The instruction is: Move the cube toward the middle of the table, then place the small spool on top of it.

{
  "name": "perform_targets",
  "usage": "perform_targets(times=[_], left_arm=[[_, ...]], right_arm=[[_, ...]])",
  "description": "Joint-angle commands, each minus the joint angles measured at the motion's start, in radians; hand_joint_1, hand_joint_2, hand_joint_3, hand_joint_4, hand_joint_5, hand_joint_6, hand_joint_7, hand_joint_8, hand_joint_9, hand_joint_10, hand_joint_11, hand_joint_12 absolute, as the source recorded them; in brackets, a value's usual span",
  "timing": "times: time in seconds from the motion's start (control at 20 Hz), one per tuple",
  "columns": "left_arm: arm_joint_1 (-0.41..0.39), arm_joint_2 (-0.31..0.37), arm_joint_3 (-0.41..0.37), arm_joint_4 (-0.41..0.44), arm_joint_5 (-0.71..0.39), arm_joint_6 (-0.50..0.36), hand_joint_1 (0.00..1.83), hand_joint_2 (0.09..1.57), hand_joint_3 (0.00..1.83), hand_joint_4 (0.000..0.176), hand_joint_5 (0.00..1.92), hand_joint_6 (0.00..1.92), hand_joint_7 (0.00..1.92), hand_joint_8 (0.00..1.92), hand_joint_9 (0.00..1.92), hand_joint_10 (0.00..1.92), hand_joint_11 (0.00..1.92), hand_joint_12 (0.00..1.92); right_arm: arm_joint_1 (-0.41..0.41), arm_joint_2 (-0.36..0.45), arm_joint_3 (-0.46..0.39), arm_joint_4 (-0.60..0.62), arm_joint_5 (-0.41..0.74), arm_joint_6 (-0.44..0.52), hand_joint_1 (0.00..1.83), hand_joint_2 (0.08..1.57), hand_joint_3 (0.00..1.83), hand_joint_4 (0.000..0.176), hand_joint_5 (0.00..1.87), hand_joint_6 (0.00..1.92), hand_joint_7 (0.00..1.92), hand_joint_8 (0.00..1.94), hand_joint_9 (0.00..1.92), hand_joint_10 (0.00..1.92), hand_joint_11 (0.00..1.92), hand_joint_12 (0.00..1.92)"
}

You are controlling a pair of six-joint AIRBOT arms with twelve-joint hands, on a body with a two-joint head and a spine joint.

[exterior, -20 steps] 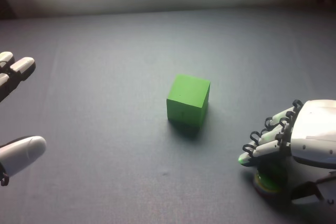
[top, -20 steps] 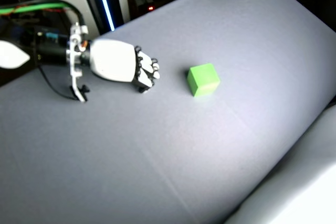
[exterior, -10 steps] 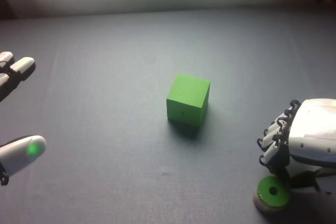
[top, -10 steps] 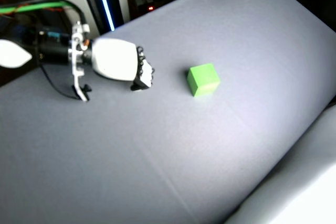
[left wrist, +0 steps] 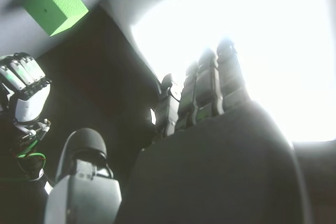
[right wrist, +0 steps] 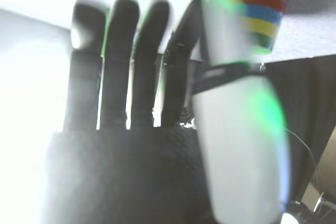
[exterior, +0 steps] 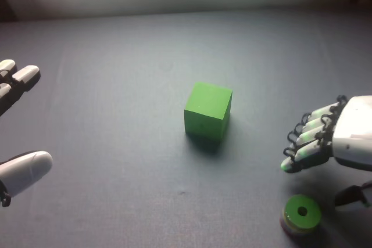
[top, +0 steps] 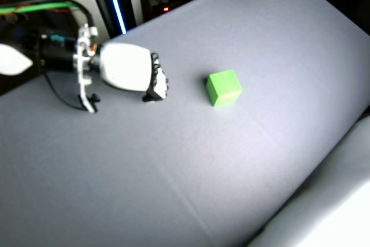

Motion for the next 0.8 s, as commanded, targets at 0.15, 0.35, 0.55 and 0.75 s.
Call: perform_targets(times=[0.15, 0.35, 0.55, 0.75], left_arm=[[-0.001, -0.001, 0.003, -0.003, -0.124, -0.008, 0.03, 1.16, 0.00, 0.117, 0.05, 0.00, 0.00, 0.00, 0.00, 0.00, 0.00, 0.00], [-0.001, -0.004, 0.002, -0.003, -0.124, -0.008, 0.02, 1.17, 0.00, 0.121, 0.05, 0.00, 0.00, 0.00, 0.00, 0.00, 0.00, 0.00], [-0.001, -0.007, 0.000, -0.005, -0.118, -0.008, 0.01, 1.18, 0.00, 0.124, 0.07, 0.01, 0.00, 0.00, 0.00, 0.00, 0.02, 0.01], [-0.001, -0.008, 0.000, -0.005, -0.118, -0.010, 0.00, 1.18, 0.00, 0.121, 0.08, 0.01, 0.02, 0.00, 0.00, 0.00, 0.01, 0.01]], right_arm=[[0.008, 0.043, -0.041, -0.028, 0.113, 0.002, 0.99, 0.96, 0.00, 0.062, 0.53, 0.00, 0.51, 0.00, 0.61, 0.08, 0.24, 1.10], [0.015, 0.051, -0.076, -0.101, 0.120, 0.002, 1.03, 0.93, 0.00, 0.012, 0.55, 0.00, 0.53, 0.00, 0.66, 0.09, 0.26, 1.19], [0.033, 0.041, -0.081, -0.145, 0.105, 0.002, 1.05, 0.92, 0.00, 0.030, 0.55, 0.00, 0.52, 0.00, 0.63, 0.03, 0.24, 1.00], [0.047, -0.003, -0.067, -0.179, 0.063, 0.002, 1.03, 0.91, 0.00, 0.015, 0.57, 0.00, 0.53, 0.00, 0.67, 0.03, 0.30, 0.91]])
